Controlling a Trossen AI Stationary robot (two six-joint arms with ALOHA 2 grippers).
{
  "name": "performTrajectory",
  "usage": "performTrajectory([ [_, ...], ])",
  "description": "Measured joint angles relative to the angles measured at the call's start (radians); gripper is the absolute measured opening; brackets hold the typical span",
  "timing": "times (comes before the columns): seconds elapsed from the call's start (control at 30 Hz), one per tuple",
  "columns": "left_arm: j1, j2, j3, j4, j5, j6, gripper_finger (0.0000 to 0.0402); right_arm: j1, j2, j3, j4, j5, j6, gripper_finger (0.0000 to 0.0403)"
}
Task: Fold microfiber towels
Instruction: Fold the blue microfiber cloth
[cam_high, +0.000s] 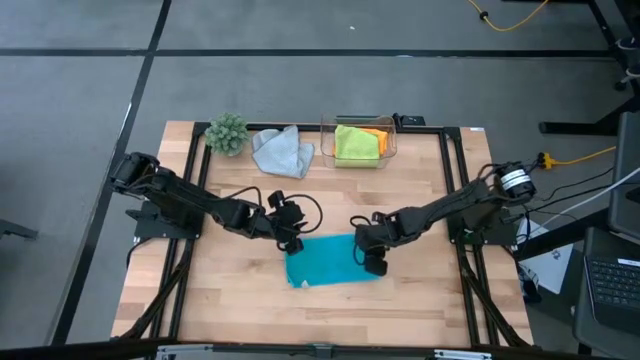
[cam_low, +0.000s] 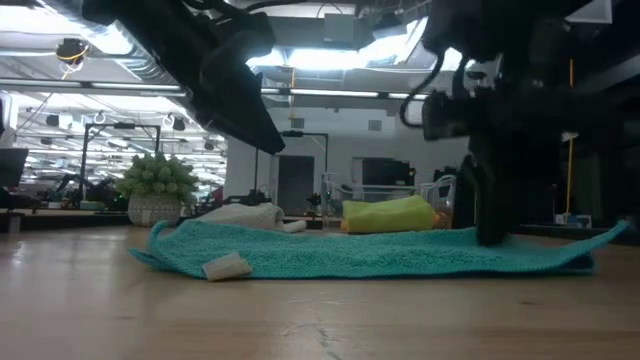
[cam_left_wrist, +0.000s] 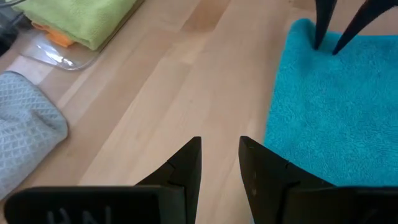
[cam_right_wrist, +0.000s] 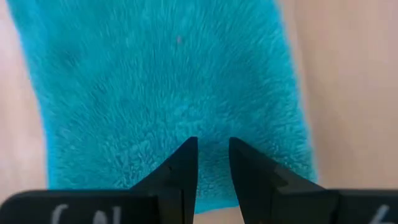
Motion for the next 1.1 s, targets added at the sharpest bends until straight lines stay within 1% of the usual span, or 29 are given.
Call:
performTrajectory([
  [0.07, -0.001, 0.0, 0.0, 0.0, 0.0, 0.0, 0.01, -0.001, 0.026, 0.0, 0.001, 0.014, -0.027, 0.0094],
  [0.17, -0.001, 0.0, 0.0, 0.0, 0.0, 0.0, 0.01, -0.024, 0.046, 0.003, 0.013, 0.083, -0.1, 0.0094],
  [0.3, -0.001, 0.0, 0.0, 0.001, 0.0, 0.0, 0.01, -0.093, 0.05, 0.002, 0.034, 0.11, -0.185, 0.0095],
  [0.43, -0.001, 0.0, 0.0, 0.001, 0.0, 0.0, 0.01, -0.188, 0.054, 0.0, 0.086, 0.131, -0.288, 0.0095],
  [0.5, -0.001, 0.0, 0.0, 0.001, 0.0, 0.0, 0.01, -0.237, 0.056, -0.002, 0.126, 0.15, -0.323, 0.0095],
  [0.67, -0.001, 0.0, 0.0, 0.002, 0.0, -0.001, 0.01, -0.346, 0.064, -0.003, 0.28, 0.148, -0.432, 0.0095],
  [0.73, -0.001, 0.0, 0.0, 0.002, 0.0, -0.001, 0.01, -0.375, 0.068, -0.003, 0.339, 0.148, -0.451, 0.0095],
  [0.83, -0.001, 0.0, 0.0, 0.003, 0.002, -0.001, 0.01, -0.395, 0.074, -0.002, 0.431, 0.147, -0.452, 0.0094],
  [0.97, -0.001, 0.0, 0.0, 0.004, 0.007, -0.003, 0.01, -0.385, 0.068, 0.033, 0.433, 0.147, -0.386, 0.0094],
  [1.1, -0.001, 0.0, 0.0, 0.003, 0.006, -0.003, 0.01, -0.335, 0.06, 0.07, 0.438, 0.142, -0.362, 0.0094],
])
